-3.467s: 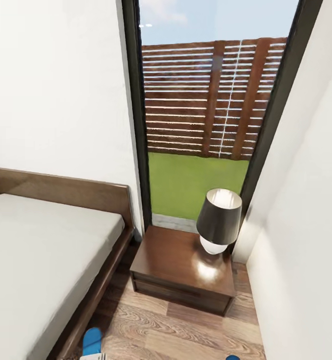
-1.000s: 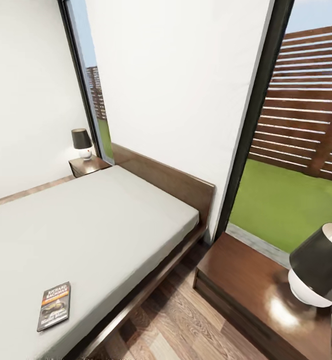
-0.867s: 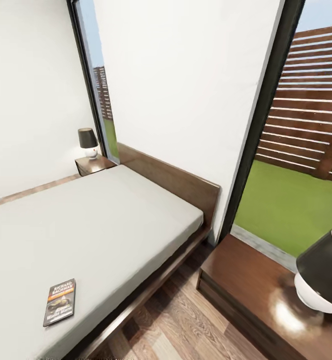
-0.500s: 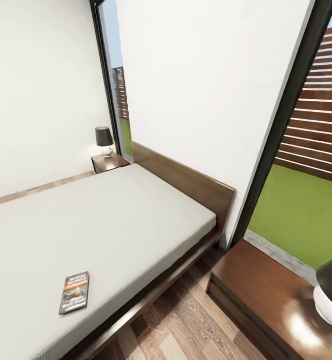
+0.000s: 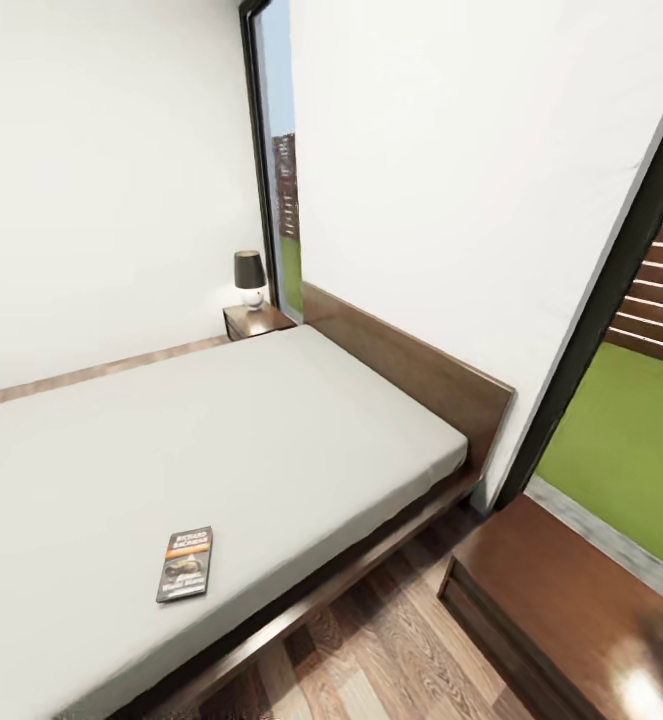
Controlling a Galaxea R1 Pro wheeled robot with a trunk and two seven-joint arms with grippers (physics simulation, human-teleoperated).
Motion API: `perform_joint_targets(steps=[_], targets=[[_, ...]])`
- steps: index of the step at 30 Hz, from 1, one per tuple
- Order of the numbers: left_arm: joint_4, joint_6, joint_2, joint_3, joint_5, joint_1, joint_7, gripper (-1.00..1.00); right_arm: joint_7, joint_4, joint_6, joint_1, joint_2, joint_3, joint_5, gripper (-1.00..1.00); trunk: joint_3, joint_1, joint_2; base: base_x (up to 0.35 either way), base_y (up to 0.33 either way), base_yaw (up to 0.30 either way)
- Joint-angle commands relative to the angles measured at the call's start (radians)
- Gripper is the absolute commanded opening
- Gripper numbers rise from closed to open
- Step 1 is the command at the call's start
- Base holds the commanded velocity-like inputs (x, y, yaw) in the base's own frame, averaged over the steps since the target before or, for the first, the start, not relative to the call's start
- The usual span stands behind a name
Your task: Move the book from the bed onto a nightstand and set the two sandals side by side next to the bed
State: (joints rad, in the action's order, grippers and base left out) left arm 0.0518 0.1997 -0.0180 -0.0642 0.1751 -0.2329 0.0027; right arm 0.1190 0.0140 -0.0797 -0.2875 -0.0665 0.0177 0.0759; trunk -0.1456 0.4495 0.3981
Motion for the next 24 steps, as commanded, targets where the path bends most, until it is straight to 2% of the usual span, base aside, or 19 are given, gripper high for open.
perform_joint_targets(steps=[1,24], targets=[[-0.001,0.004,0.0,-0.007,0.009,0.001,0.0,-1.0,0.002,0.001,-0.005,-0.001,0.0,0.002,0.009,-1.0,-0.002,0.001,0.002,0.0,0.0,0.255],[-0.001,0.004,0.01,-0.008,0.009,0.007,0.0,-1.0,0.002,0.002,-0.005,-0.001,0.006,0.002,0.012,-1.0,-0.002,0.001,0.002,0.0,0.0,0.255]])
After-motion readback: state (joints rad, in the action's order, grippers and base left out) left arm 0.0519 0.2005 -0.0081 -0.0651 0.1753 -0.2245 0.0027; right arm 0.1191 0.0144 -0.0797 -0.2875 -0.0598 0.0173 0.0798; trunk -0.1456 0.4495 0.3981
